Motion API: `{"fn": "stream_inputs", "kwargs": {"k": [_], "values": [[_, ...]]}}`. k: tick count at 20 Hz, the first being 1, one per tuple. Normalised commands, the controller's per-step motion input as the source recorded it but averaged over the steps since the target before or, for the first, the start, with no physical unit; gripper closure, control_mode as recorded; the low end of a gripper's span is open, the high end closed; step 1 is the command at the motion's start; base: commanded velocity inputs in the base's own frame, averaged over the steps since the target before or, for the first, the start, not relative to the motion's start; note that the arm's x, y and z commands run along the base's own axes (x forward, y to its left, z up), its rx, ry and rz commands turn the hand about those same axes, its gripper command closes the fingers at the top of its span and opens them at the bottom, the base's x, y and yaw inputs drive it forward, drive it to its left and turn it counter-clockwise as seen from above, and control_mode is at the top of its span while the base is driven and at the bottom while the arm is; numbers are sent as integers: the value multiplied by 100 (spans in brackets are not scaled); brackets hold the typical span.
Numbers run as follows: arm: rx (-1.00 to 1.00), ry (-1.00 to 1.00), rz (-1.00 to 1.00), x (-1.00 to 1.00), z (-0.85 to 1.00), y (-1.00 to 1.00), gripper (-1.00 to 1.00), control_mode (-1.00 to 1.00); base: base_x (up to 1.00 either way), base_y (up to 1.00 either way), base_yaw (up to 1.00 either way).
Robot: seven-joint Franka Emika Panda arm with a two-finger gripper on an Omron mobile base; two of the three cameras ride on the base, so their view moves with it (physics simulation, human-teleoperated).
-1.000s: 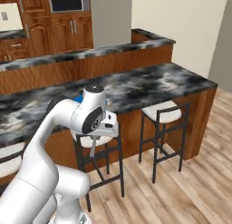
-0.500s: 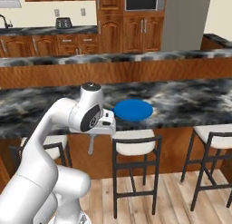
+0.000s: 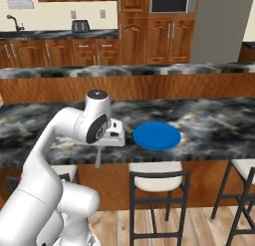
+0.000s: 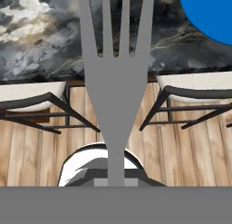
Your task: Take the fork and place it on the left side of the plate. Then take the spoon and place it on the right side of the plate. Make sure they're directly next to the plate.
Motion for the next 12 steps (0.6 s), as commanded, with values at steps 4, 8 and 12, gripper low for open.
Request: {"fn": "stream_inputs", "kwargs": {"k": [4, 8, 12], "values": [[0, 0, 0, 0, 0, 0, 100, 100, 9, 0, 6], [0, 0, 0, 0, 0, 0, 100, 100, 0, 0, 0], [0, 0, 0, 0, 0, 0, 100, 100, 0, 0, 0]]}}
